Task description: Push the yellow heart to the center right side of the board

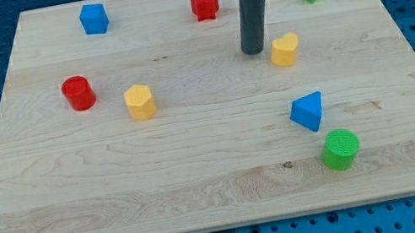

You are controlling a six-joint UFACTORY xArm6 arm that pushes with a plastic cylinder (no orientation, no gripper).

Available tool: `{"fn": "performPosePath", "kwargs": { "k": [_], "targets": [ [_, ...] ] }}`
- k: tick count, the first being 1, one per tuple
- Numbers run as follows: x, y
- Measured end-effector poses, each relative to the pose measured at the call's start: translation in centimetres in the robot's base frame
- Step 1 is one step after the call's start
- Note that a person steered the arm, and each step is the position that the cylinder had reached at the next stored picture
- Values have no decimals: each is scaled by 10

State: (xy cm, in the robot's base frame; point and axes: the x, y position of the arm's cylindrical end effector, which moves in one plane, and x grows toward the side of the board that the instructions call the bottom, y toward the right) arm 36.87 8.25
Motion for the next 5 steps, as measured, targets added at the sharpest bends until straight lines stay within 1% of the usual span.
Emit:
{"fn": "performPosePath", "kwargs": {
  "k": [1, 2, 3, 4, 5],
  "targets": [
    [12, 32],
    [38, 64],
    [36, 46],
    [40, 5],
    [70, 8]
  ]
}}
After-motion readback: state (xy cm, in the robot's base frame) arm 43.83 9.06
